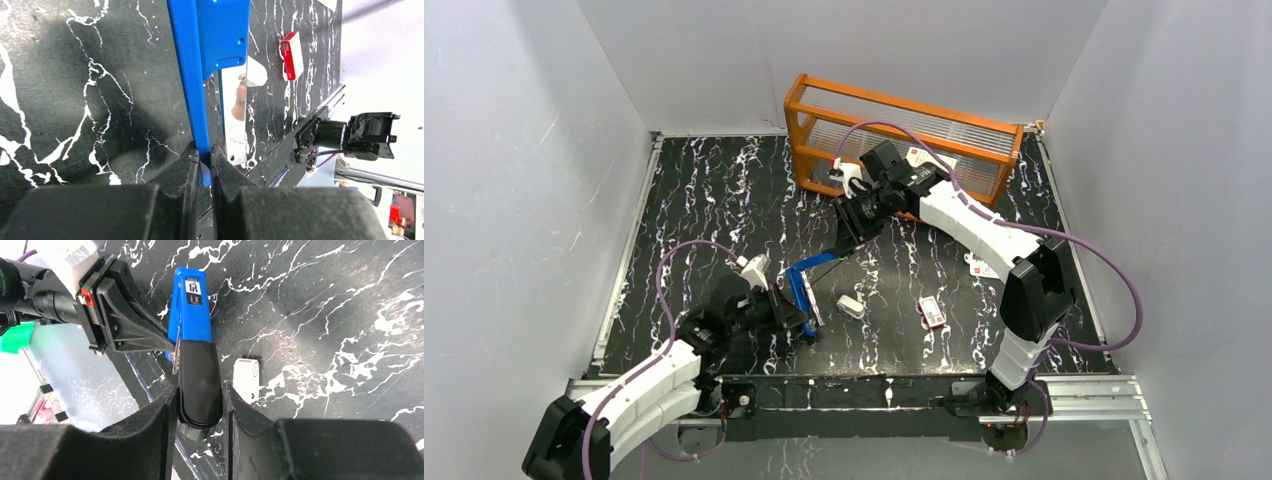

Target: Load the staples into the stapler

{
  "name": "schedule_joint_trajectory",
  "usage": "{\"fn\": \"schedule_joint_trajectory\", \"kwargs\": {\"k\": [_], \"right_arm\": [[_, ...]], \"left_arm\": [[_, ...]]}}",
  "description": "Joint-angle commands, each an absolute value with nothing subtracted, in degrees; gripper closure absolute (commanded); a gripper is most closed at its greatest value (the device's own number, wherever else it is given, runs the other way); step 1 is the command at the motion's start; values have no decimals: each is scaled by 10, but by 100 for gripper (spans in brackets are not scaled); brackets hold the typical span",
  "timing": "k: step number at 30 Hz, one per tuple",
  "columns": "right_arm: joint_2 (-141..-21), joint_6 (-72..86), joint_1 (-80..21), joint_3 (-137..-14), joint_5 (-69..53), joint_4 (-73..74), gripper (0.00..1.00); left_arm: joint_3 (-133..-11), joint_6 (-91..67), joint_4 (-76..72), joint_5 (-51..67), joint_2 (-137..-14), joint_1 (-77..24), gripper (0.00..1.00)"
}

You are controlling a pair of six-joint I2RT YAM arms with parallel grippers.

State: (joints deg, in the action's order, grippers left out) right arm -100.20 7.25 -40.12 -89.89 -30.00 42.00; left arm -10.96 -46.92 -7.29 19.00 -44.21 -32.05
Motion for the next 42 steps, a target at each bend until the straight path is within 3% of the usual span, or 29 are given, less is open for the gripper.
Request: {"fn": "schedule_joint_trajectory", "kwargs": {"k": [1,25,42], "right_arm": [[-979,22,-379,-954,-229,384,70],[-1009,73,-377,-961,-214,358,62],[-1022,213,-377,-857,-186,166,58]], "left_arm": [[-112,-436,-75,247,-423,-341,100],[-138,-421,-69,262,-462,-350,100],[-107,-470,-155,307,-496,-351,100]]}}
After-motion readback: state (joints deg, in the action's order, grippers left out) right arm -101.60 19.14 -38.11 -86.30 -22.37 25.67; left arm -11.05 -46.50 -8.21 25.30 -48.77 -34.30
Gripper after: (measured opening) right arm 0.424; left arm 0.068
